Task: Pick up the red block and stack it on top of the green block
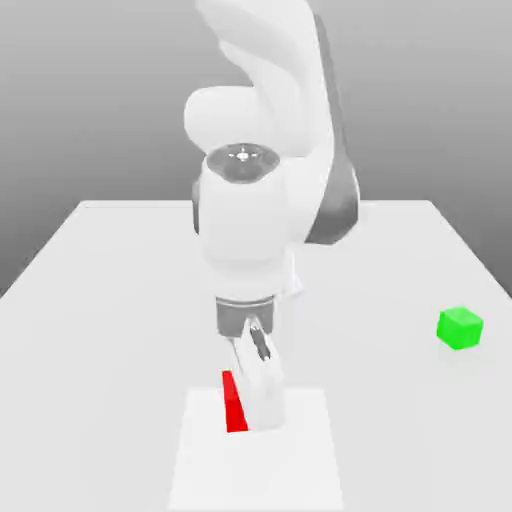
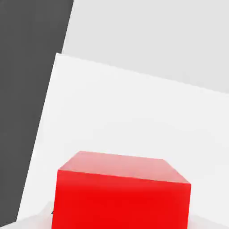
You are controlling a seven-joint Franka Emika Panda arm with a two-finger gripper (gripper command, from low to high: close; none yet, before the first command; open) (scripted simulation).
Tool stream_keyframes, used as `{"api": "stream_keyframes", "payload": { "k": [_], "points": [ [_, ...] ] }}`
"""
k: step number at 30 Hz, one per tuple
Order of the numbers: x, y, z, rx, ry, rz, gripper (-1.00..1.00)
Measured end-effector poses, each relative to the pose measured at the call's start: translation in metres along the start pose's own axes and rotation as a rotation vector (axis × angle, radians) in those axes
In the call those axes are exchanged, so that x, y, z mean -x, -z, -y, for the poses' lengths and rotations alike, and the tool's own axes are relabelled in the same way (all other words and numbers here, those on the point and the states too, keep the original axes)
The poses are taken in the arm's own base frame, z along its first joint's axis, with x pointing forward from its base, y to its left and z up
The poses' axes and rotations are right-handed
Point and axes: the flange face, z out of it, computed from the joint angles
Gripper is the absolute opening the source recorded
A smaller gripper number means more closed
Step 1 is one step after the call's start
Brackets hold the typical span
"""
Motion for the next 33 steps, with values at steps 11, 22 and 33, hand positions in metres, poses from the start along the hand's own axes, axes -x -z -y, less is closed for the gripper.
{"api": "stream_keyframes", "payload": {
  "k": [11, 22, 33],
  "points": [
    [0.149, 0.027, -0.189, 0.007, 0.56, 0.016, -1.0],
    [0.171, 0.004, -0.335, 0.008, 0.926, -0.01, -1.0],
    [0.17, -0.037, -0.335, 0.009, 0.926, -0.011, -1.0]
  ]
}}
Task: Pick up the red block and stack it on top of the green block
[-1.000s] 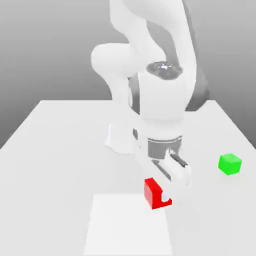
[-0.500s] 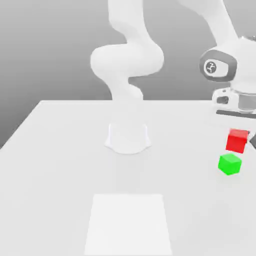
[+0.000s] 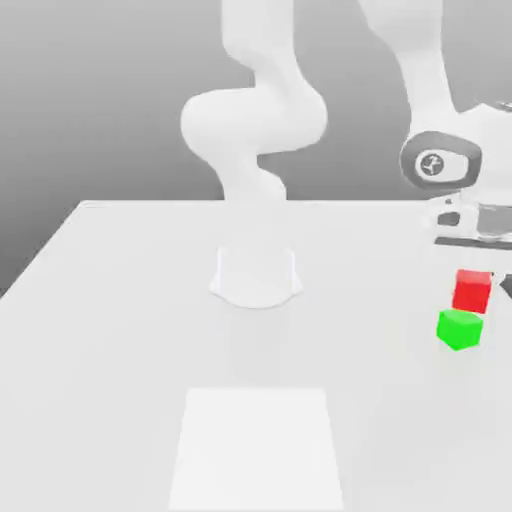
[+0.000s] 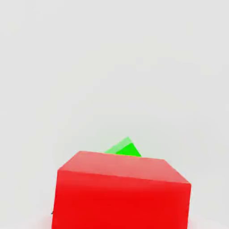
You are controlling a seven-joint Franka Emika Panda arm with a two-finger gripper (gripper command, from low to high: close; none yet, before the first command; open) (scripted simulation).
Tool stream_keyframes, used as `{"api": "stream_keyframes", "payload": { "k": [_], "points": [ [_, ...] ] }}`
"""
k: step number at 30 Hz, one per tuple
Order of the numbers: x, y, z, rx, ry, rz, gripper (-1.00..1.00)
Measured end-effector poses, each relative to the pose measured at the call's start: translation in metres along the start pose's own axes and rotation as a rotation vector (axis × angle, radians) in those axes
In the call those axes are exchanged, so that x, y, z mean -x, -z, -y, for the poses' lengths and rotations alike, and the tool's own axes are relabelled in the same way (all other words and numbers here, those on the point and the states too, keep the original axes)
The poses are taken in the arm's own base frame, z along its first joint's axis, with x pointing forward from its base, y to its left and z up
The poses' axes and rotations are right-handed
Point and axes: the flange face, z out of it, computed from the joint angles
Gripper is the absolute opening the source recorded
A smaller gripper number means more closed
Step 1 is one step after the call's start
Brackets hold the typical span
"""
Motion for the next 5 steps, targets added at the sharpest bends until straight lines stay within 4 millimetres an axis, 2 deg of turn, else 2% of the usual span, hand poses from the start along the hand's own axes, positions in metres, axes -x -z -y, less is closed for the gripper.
{"api": "stream_keyframes", "payload": {
  "k": [2, 3, 5],
  "points": [
    [-0.0002, -0.0089, -0.0016, 0.005, 0.0, 0.001, -1.0],
    [-0.0004, -0.0131, -0.0023, 0.008, -0.001, 0.001, 1.0],
    [-0.0004, -0.013, -0.0023, 0.007, -0.001, 0.001, 1.0]
  ]
}}
